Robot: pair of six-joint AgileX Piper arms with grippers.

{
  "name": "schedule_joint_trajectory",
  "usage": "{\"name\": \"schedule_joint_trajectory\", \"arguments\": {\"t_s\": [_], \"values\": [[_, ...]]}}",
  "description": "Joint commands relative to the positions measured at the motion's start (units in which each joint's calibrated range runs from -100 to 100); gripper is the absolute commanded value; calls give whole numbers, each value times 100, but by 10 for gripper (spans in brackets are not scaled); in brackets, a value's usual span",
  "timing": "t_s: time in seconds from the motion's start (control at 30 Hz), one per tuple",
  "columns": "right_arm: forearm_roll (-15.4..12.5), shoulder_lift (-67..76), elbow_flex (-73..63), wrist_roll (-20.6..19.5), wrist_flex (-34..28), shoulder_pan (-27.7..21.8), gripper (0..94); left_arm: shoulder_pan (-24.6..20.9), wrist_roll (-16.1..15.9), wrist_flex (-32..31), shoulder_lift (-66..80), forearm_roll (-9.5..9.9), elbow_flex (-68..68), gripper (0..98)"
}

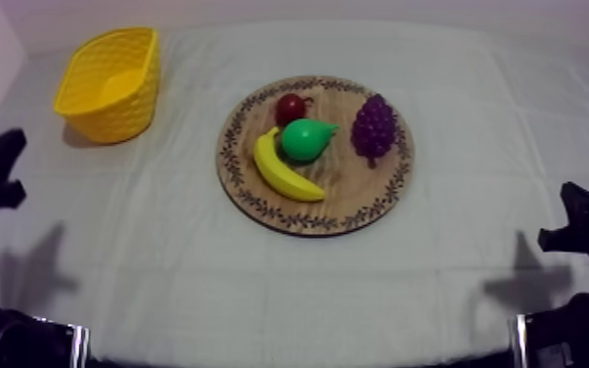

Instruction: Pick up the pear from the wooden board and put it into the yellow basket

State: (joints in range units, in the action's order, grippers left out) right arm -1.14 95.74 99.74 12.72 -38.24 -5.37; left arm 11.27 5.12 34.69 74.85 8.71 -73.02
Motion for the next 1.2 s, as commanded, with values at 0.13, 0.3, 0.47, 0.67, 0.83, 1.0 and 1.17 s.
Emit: {"name": "schedule_joint_trajectory", "arguments": {"t_s": [0.13, 0.3, 0.47, 0.67, 0.83, 1.0, 1.17], "values": [[0, 2, 4, 0, 1, 1, 3, 847, -60, 367, -2354, 373, 2975, 0], [0, 2, 4, -3, 1, 1, 3, 1582, 205, 871, -3733, 869, 4300, 1], [0, 2, 4, 0, 1, 1, 3, 1905, 128, 1367, -5146, 788, 5566, 1], [0, 2, 4, -1, 1, 1, 3, 2039, -26, 1401, -6580, 547, 6306, 1], [0, 2, 4, 0, 1, 1, 3, 1993, -185, 1160, -7510, 285, 6296, 1], [0, 2, 4, 0, 1, 1, 3, 1965, -223, 963, -8097, 111, 6046, 1], [0, 2, 4, 0, 1, 1, 3, 1942, -201, 801, -8324, 33, 5774, 1]]}}
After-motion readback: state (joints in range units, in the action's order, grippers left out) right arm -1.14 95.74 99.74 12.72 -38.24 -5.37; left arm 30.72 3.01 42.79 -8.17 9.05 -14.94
